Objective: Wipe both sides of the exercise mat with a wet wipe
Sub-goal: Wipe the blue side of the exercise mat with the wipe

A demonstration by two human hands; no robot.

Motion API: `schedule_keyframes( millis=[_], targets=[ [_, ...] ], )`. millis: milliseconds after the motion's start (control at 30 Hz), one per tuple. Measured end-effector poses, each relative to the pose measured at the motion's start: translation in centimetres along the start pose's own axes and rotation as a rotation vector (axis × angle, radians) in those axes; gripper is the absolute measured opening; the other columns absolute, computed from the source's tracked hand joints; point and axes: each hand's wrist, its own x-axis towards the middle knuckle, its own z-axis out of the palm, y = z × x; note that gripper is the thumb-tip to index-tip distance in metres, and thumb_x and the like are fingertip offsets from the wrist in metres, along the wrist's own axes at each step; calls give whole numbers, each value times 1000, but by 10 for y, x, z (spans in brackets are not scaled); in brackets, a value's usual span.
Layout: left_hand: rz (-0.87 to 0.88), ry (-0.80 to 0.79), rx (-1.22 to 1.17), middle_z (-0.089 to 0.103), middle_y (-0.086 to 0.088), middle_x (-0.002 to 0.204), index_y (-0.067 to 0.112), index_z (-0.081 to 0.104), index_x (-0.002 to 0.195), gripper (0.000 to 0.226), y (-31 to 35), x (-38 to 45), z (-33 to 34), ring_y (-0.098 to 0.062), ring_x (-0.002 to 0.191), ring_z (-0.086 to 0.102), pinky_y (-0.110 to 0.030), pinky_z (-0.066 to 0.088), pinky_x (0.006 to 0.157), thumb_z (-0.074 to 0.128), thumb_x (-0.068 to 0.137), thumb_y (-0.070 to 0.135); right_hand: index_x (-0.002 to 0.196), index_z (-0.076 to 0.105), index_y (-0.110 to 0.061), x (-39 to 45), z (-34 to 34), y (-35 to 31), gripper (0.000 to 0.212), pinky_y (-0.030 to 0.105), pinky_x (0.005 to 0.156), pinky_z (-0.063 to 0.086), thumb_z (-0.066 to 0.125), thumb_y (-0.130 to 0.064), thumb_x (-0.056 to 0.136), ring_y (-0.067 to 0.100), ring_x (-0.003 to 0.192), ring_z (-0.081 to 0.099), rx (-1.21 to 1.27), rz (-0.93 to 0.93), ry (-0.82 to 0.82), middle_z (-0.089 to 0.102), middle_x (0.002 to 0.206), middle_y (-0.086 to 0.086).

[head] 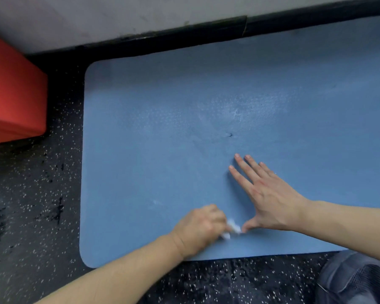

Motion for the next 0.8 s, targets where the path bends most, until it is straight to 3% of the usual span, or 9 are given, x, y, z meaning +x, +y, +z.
schedule_keyframes(
  millis=[67, 133, 233, 300, 467, 500, 633, 700, 800],
  targets=[
    [-198, 286, 65, 61, 1, 83, 21, 77, 97, 15, -31, 19, -19, -21, 74, 55, -33, 48, 65, 63, 93, 27, 165, -20, -20, 3, -14, 19, 154, 53, 131, 2, 59, -100, 59, 34, 159, -23, 23, 45, 49, -34, 169, 11],
    [-294, 394, 57, 62, 2, 81, 21, 76, 91, 14, -36, 31, -18, -21, 73, 57, -34, 49, 63, 64, 90, 28, 163, -24, -22, 11, -28, 41, 157, 56, 131, 3, 59, -101, 56, 34, 159, -22, 11, 99, 50, -34, 169, 11],
    [-25, 104, 22, 63, 0, 85, 19, 75, 92, 7, -8, 39, 7, -24, 75, 56, -35, 51, 61, 68, 93, 22, 161, -30, -21, 20, -36, 61, 163, 54, 130, 3, 63, -101, 52, 34, 159, -23, -2, 132, -10, -34, 169, 11],
    [55, 18, 44, 63, 0, 85, 20, 75, 93, 9, -23, 54, -4, -24, 74, 56, -34, 51, 59, 67, 95, 23, 162, -28, -21, 22, -34, 63, 165, 55, 130, 2, 66, -99, 51, 36, 158, -25, -18, 133, -27, -35, 168, 13],
    [-348, 447, 149, 64, 2, 77, 24, 78, 86, 18, -87, 100, -54, -23, 70, 62, -36, 52, 59, 61, 80, 27, 162, -28, -20, 26, -22, 58, 165, 60, 129, -3, 72, -93, 53, 39, 155, -33, -22, 162, -13, -41, 165, 15],
    [-327, 427, 134, 64, 2, 78, 25, 77, 86, 18, -82, 103, -47, -24, 71, 61, -36, 52, 60, 60, 82, 29, 162, -27, -20, 26, -21, 58, 165, 60, 128, -4, 72, -93, 53, 39, 154, -33, -22, 168, -7, -41, 165, 15],
    [21, 64, 110, 64, 0, 82, 23, 76, 89, 17, -59, 102, -26, -26, 73, 58, -34, 51, 60, 60, 92, 27, 162, -28, -20, 27, -20, 59, 164, 59, 129, -5, 73, -92, 53, 38, 154, -33, -22, 180, -9, -42, 164, 15],
    [-30, 146, 145, 65, -1, 81, 23, 78, 90, 19, -79, 116, -45, -26, 72, 60, -32, 50, 62, 59, 89, 28, 162, -28, -20, 28, -20, 59, 164, 60, 128, -5, 73, -91, 54, 38, 154, -33, -25, 178, -15, -42, 164, 15],
    [-272, 421, 149, 65, 1, 78, 22, 79, 87, 21, -99, 133, -60, -24, 72, 63, -33, 52, 63, 59, 79, 28, 162, -28, -20, 29, -19, 60, 164, 60, 128, -6, 73, -91, 54, 38, 154, -33, -25, 178, -8, -41, 165, 15]
  ],
)
